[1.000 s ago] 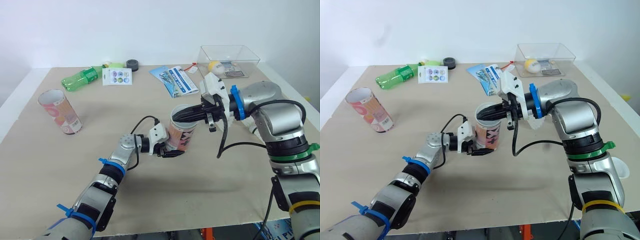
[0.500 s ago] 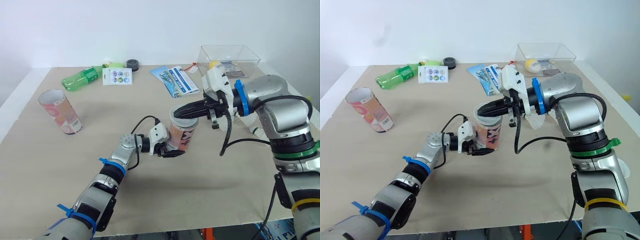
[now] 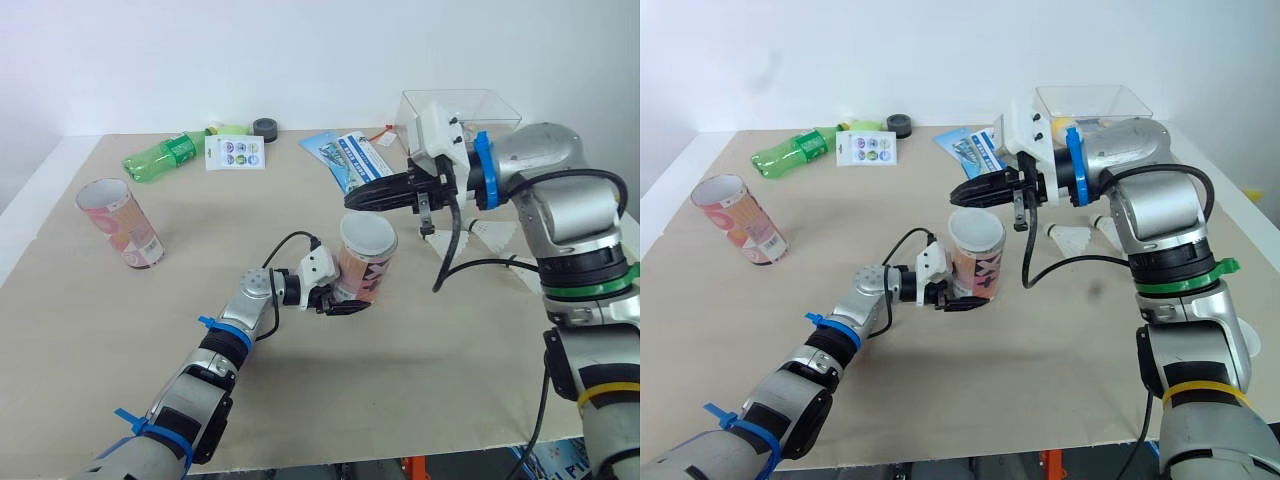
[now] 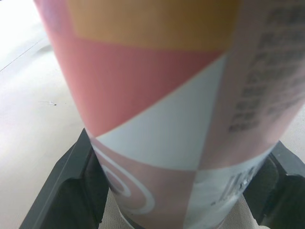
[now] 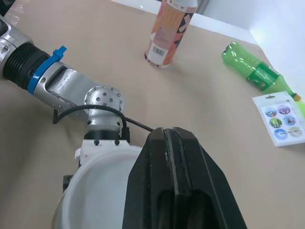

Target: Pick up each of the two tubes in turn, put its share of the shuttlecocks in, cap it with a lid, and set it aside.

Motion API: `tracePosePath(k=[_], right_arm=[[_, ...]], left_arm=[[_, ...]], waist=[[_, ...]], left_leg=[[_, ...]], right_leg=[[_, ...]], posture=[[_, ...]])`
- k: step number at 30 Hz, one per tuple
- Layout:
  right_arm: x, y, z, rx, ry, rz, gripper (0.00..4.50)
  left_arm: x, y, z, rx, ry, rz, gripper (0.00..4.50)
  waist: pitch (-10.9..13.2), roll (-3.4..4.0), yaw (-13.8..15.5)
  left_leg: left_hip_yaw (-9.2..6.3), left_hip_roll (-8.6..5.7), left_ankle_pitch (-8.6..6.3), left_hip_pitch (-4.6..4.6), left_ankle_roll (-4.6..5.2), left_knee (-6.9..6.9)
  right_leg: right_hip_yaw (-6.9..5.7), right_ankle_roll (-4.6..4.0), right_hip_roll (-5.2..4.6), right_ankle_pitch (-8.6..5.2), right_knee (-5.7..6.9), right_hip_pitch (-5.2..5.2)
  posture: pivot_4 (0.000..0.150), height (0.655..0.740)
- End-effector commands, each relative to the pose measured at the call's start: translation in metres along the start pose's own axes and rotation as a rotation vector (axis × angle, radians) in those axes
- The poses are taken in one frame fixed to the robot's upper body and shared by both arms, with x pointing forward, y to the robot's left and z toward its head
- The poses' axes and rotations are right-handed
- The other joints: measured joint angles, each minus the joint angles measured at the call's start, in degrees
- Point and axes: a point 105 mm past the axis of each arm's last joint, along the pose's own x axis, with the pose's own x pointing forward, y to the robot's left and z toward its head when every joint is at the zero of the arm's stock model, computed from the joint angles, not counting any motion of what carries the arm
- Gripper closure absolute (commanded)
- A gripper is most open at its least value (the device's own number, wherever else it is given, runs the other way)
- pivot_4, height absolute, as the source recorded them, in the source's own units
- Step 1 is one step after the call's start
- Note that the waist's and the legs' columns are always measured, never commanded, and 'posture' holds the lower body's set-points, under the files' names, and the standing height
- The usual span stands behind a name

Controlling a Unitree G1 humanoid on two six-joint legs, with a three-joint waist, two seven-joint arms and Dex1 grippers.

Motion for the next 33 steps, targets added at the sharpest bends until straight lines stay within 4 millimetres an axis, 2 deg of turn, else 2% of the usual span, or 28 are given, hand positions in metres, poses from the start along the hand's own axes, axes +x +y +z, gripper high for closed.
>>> tracePosePath(k=[1,12,20,33], right_arm=[[0.002,-0.003,0.014,-0.05,-0.032,-0.006,4.48],[0.013,-0.013,0.006,-0.035,-0.029,-0.011,4.48],[0.018,-0.012,0.002,-0.056,0.0,0.036,4.48],[0.012,-0.011,-0.008,-0.062,0.057,0.057,4.48]], left_arm=[[0.004,-0.01,-0.009,-0.015,0.027,-0.033,1.21],[0.004,-0.012,-0.01,-0.015,0.032,-0.039,1.21],[0.005,-0.013,-0.01,-0.015,0.029,-0.041,1.21],[0.003,-0.013,-0.012,-0.02,0.034,-0.039,1.21]], waist=[[0.0,0.0,0.0],[0.0,0.0,0.0],[0.0,0.01,0.0],[0.0,0.01,0.0]], left_leg=[[0.0,0.0,0.0,0.0,0.0,0.0],[-0.02,0.01,0.0,0.0,0.0,-0.01],[-0.01,0.0,0.0,-0.01,0.0,0.0],[-0.01,0.0,0.0,-0.01,0.0,-0.01]], right_leg=[[0.0,0.0,0.0,0.0,0.0,0.0],[0.0,-0.01,0.03,0.0,0.01,-0.01],[-0.01,0.0,0.02,0.0,0.02,0.0],[0.0,0.0,0.04,-0.01,0.02,-0.01]], posture=[[0.15,0.74],[0.15,0.74],[0.15,0.74],[0.15,0.74]])
